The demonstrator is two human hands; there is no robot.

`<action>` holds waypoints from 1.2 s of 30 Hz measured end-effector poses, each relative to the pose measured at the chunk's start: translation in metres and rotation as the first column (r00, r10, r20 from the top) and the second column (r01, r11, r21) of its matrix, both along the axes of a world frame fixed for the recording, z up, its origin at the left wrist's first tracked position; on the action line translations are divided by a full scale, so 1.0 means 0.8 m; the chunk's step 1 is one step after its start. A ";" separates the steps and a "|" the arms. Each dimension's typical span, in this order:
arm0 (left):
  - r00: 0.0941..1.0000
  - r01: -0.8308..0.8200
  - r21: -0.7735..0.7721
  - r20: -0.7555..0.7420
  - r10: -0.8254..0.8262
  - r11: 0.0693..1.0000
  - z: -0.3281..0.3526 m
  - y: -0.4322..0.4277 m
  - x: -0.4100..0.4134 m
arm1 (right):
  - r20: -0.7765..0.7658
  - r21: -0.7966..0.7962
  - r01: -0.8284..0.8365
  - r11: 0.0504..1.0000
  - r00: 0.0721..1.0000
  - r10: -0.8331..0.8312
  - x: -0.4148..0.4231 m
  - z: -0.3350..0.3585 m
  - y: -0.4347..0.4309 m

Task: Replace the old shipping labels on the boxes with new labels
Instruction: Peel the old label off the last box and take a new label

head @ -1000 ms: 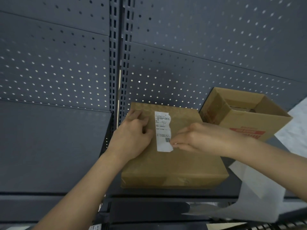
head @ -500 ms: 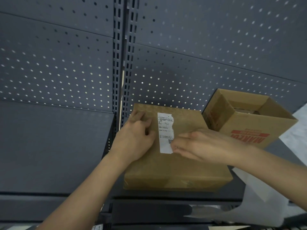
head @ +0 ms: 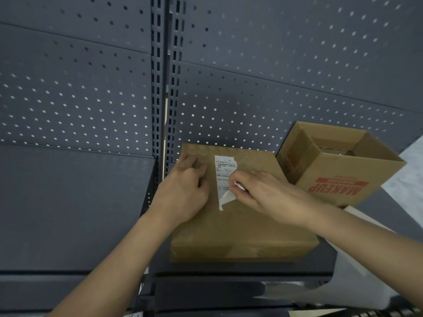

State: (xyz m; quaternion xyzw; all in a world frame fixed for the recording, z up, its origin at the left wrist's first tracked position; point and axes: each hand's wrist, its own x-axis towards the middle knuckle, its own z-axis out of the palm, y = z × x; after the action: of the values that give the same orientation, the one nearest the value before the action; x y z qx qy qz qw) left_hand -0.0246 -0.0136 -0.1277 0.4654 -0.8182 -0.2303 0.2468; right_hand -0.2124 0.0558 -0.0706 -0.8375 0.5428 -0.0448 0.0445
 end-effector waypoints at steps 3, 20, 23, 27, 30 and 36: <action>1.000 -0.005 -0.011 -0.012 0.005 1.000 0.003 0.003 0.000 | 0.111 0.121 0.039 0.992 0.992 -0.052 -0.008 0.006 -0.002; 0.999 -0.013 -0.009 -0.031 0.013 1.000 0.005 0.004 0.001 | -0.115 -0.101 -0.214 0.972 0.973 0.202 -0.010 -0.005 -0.016; 1.000 -0.012 -0.027 0.000 0.012 1.000 0.005 0.003 0.001 | -0.038 -0.133 -0.162 0.978 0.987 0.159 -0.007 -0.015 -0.014; 0.999 -0.003 -0.076 0.037 0.006 0.997 0.008 0.004 0.001 | 0.034 -0.124 -0.023 0.992 0.999 0.028 -0.003 -0.015 -0.021; 0.999 -0.001 -0.072 0.039 0.004 0.997 0.008 0.004 0.002 | 0.086 -0.101 0.044 0.994 0.996 -0.036 0.002 -0.013 -0.025; 0.999 -0.007 -0.049 0.032 0.009 0.999 0.007 0.004 0.003 | 0.140 -0.102 0.128 0.987 0.984 -0.113 -0.004 -0.014 -0.043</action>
State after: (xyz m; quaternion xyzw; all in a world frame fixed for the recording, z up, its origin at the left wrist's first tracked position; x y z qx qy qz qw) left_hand -0.0226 -0.0102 -0.1219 0.4662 -0.8256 -0.2015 0.2458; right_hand -0.2154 0.0211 -0.0820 -0.7994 0.5849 -0.1336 0.0316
